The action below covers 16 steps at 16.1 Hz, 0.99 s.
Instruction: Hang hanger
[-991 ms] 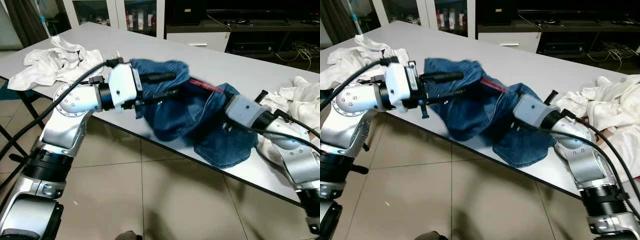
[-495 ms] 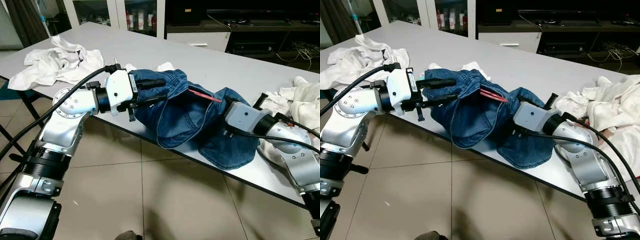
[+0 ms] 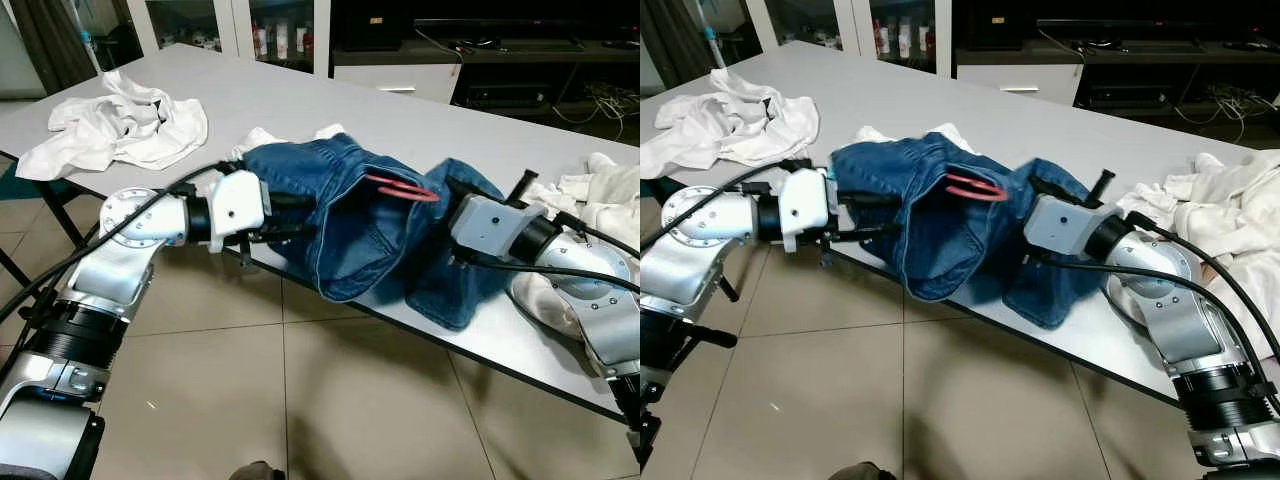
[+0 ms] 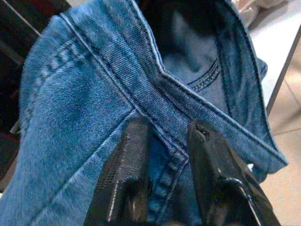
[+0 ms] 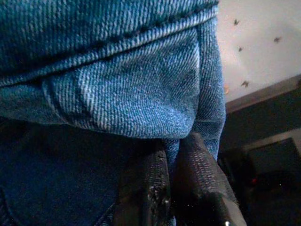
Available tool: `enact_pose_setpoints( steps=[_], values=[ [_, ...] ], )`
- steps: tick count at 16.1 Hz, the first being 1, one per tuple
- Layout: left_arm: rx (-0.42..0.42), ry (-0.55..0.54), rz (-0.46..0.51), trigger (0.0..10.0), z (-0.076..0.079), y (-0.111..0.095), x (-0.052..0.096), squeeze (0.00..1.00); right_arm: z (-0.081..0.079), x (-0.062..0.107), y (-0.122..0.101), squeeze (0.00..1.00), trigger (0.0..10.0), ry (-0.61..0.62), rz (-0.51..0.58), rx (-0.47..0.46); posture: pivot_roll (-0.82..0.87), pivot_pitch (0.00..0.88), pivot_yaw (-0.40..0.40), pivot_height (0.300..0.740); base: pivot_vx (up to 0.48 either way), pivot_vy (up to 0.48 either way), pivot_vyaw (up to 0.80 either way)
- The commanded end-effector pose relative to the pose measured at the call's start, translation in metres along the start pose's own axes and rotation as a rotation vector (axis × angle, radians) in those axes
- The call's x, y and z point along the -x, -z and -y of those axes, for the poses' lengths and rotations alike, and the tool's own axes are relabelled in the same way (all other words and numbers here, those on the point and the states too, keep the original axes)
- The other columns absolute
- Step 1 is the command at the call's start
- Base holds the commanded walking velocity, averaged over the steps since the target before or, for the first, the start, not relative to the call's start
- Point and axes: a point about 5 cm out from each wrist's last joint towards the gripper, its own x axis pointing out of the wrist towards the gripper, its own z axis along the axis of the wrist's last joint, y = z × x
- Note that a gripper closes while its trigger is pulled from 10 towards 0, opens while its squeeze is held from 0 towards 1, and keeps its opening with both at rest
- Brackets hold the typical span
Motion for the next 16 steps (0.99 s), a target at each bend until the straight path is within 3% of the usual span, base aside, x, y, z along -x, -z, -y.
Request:
enact_pose_setpoints(
  steps=[1,4,7,8,9,10,11,16],
  values=[
    [-0.04,-0.022,-0.007,10.0,-0.006,-0.003,-0.001,0.0,0.005,0.001,-0.01,0.0,10.0,0.001,0.047,0.057,0.01,0.0,0.023,0.723,0.0,0.0,0.0],
    [-0.085,-0.074,0.017,10.0,-0.015,-0.009,-0.003,0.0,0.0,0.001,-0.015,0.0,10.0,-0.031,0.065,0.099,0.01,0.0,0.026,0.723,0.0,0.0,0.0],
    [-0.095,-0.088,0.044,10.0,-0.018,-0.014,-0.003,0.0,-0.008,0.001,-0.006,0.0,10.0,-0.076,0.008,0.092,0.01,0.0,0.028,0.723,0.0,0.0,0.0],
    [-0.085,-0.079,0.051,10.0,-0.017,-0.015,-0.003,1.0,-0.009,0.001,-0.003,0.0,10.0,-0.083,-0.008,0.093,0.01,0.0,0.027,0.723,0.0,0.0,0.0],
    [-0.099,-0.087,0.047,10.0,-0.017,-0.015,-0.003,1.0,-0.007,0.001,-0.005,0.0,10.0,-0.068,0.002,0.079,0.01,0.0,0.027,0.723,0.0,0.0,0.0],
    [-0.118,-0.105,0.025,10.0,-0.018,-0.012,-0.003,0.47,-0.003,0.0,-0.01,0.0,10.0,-0.048,0.025,0.063,0.01,0.0,0.025,0.723,0.0,0.0,0.0],
    [-0.123,-0.106,0.017,10.0,-0.018,-0.011,-0.002,0.0,-0.003,0.0,-0.01,0.0,10.0,-0.046,0.027,0.06,0.01,0.0,0.025,0.723,0.0,0.0,0.0],
    [-0.137,-0.089,-0.036,10.0,-0.015,-0.004,-0.002,0.0,-0.007,0.003,-0.011,0.0,10.0,-0.092,0.019,0.119,0.02,0.0,0.021,0.723,0.0,0.0,0.0]
  ],
)
